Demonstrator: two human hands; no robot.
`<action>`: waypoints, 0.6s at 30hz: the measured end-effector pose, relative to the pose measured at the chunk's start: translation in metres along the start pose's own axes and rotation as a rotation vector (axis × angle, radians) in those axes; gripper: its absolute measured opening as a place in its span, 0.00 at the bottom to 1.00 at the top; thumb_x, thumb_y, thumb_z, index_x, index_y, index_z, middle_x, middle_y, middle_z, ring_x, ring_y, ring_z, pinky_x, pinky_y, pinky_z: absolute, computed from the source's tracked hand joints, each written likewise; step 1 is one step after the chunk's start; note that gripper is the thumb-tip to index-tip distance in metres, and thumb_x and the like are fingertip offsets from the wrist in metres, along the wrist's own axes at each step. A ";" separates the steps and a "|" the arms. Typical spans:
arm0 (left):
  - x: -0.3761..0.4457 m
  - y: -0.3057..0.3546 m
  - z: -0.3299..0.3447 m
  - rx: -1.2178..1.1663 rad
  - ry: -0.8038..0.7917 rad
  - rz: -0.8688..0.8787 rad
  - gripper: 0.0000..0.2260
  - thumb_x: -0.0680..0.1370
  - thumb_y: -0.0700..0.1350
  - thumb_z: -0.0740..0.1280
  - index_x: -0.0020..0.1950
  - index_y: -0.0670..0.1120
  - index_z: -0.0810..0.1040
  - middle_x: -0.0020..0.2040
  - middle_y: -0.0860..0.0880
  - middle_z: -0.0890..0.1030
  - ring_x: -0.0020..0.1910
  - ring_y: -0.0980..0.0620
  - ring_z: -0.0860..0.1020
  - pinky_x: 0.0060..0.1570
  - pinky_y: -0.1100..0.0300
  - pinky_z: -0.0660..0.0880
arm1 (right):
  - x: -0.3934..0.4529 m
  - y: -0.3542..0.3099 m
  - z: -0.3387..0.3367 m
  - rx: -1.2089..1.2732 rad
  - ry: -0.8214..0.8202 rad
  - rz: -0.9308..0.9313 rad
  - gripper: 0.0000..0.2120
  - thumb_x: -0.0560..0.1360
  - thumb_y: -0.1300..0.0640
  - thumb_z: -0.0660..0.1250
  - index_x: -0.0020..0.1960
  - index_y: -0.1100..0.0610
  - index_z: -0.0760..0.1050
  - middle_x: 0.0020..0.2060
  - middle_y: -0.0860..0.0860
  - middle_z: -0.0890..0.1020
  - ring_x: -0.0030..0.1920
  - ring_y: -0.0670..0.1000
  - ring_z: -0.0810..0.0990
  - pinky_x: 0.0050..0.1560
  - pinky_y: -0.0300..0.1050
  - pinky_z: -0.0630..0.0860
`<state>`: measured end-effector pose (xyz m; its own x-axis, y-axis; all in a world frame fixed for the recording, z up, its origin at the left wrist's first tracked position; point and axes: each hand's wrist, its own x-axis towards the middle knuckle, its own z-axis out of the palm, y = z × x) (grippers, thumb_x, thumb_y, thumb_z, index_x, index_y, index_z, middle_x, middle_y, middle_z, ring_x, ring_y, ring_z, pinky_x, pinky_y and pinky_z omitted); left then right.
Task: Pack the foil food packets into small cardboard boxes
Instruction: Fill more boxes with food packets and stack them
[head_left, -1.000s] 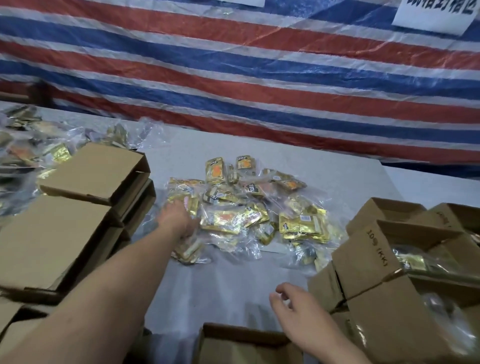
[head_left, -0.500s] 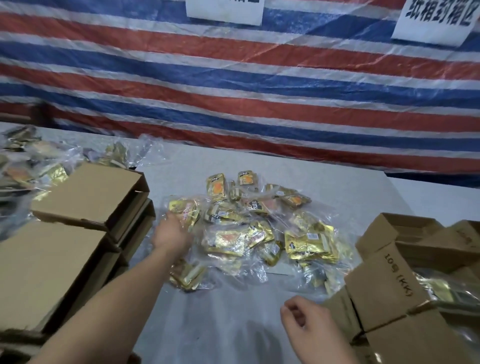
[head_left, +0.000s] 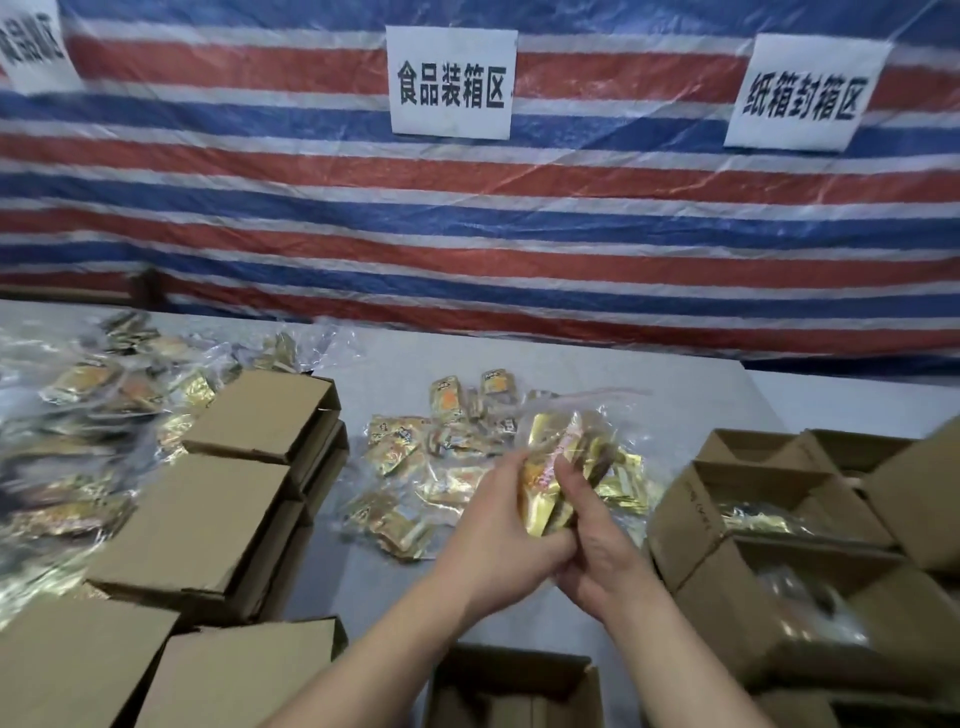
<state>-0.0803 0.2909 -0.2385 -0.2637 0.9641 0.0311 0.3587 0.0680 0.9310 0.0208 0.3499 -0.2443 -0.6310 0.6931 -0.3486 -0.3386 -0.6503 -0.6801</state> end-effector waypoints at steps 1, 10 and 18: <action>-0.006 0.005 0.004 0.013 -0.011 0.010 0.30 0.66 0.50 0.71 0.66 0.61 0.66 0.60 0.59 0.75 0.60 0.60 0.75 0.59 0.58 0.75 | -0.007 0.001 -0.003 -0.006 0.006 -0.030 0.16 0.66 0.51 0.75 0.49 0.59 0.87 0.50 0.59 0.85 0.49 0.55 0.86 0.43 0.45 0.82; -0.054 -0.032 -0.008 0.107 0.030 -0.083 0.26 0.76 0.64 0.63 0.72 0.57 0.68 0.70 0.58 0.68 0.66 0.59 0.69 0.67 0.57 0.69 | -0.051 0.010 -0.044 -0.200 0.152 -0.204 0.19 0.69 0.52 0.76 0.55 0.61 0.82 0.45 0.58 0.84 0.43 0.55 0.84 0.45 0.49 0.82; -0.085 -0.152 0.021 0.216 -0.096 -0.576 0.13 0.85 0.47 0.55 0.64 0.44 0.73 0.66 0.42 0.76 0.63 0.47 0.74 0.57 0.62 0.68 | -0.049 0.069 -0.078 -1.076 -0.078 -0.057 0.17 0.73 0.54 0.76 0.59 0.47 0.76 0.52 0.40 0.84 0.54 0.39 0.81 0.51 0.30 0.74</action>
<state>-0.0936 0.2035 -0.3903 -0.3907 0.7753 -0.4963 0.3585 0.6247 0.6937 0.0831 0.2954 -0.3247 -0.6892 0.6673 -0.2822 0.3982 0.0235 -0.9170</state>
